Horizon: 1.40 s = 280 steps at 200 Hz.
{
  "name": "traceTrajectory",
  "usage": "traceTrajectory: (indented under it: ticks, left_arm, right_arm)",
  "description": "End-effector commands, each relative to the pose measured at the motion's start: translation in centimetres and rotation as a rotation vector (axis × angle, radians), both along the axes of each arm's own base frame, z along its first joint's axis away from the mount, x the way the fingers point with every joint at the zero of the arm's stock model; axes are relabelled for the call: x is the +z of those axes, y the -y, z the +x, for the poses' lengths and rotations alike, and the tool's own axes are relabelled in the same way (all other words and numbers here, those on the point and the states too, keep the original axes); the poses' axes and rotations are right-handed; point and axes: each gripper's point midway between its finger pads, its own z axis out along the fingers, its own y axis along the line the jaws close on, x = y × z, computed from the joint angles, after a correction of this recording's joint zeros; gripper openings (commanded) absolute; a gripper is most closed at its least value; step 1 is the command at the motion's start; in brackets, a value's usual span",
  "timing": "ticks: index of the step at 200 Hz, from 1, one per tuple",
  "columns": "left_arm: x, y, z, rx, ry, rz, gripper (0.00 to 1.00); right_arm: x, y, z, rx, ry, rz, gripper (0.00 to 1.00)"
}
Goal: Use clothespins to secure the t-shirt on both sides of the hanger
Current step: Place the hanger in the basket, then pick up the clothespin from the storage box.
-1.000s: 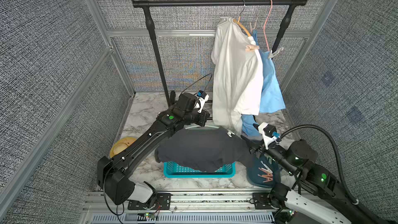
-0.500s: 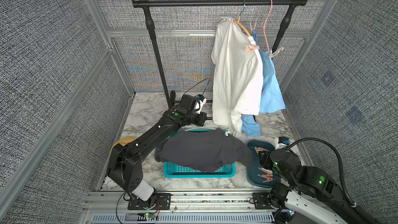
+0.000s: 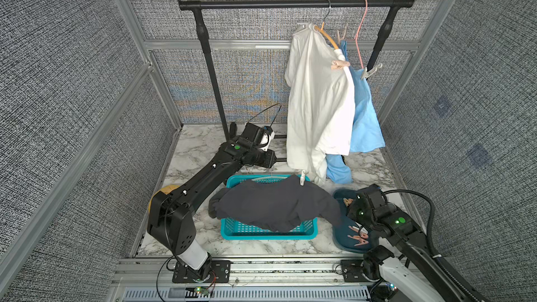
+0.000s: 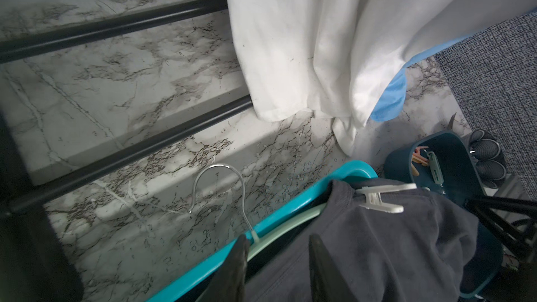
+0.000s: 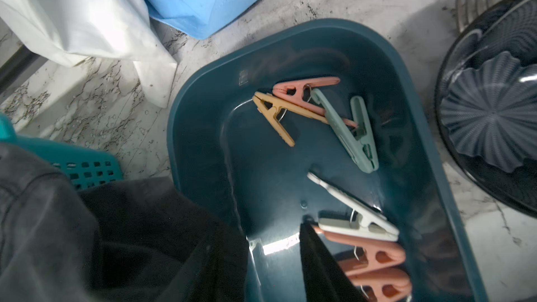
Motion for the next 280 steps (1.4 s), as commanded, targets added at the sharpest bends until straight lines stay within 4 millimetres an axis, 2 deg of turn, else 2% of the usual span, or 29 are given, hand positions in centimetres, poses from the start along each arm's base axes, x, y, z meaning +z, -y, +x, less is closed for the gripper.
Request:
traceTrajectory:
  ticks: [1,28,66,84,118,153,168,215,280]
  left_arm:
    - [1.4,-1.7,-0.5,0.005,0.062,0.050,0.41]
    - [2.7,-4.2,-1.6,0.021,0.156,0.111,0.45]
    - [2.9,-7.2,-3.3,0.034,0.278,0.162,0.55]
    - [3.0,-8.1,-3.9,0.056,0.285,0.166,0.57]
    - [2.3,-8.7,-4.9,0.067,0.254,0.157,0.57]
    - [2.0,-9.0,-5.5,0.085,0.251,0.136,0.57]
    - [2.0,-9.2,-5.7,0.093,0.251,0.129,0.57]
    - [1.5,-9.4,-6.0,0.098,0.237,0.137,0.57]
    - [1.6,-9.7,-6.3,0.104,0.231,0.134,0.57]
  right_arm:
    - [-0.3,-1.5,2.5,0.094,0.034,0.068,0.44]
    - [-2.2,-0.9,3.4,0.101,-0.035,0.049,0.42]
    - [-4.6,0.2,4.1,0.079,-0.066,0.014,0.42]
    - [-5.1,0.9,4.2,0.071,-0.082,-0.019,0.42]
    - [-5.8,1.3,4.2,0.083,-0.111,-0.054,0.45]
    - [-6.7,0.7,4.9,0.091,-0.126,-0.028,0.45]
    - [-7.0,0.4,5.0,0.113,-0.151,-0.019,0.41]
    - [-7.0,-0.3,4.9,0.135,-0.159,-0.002,0.22]
    - [-7.7,-1.4,4.9,0.191,-0.224,0.009,0.18]
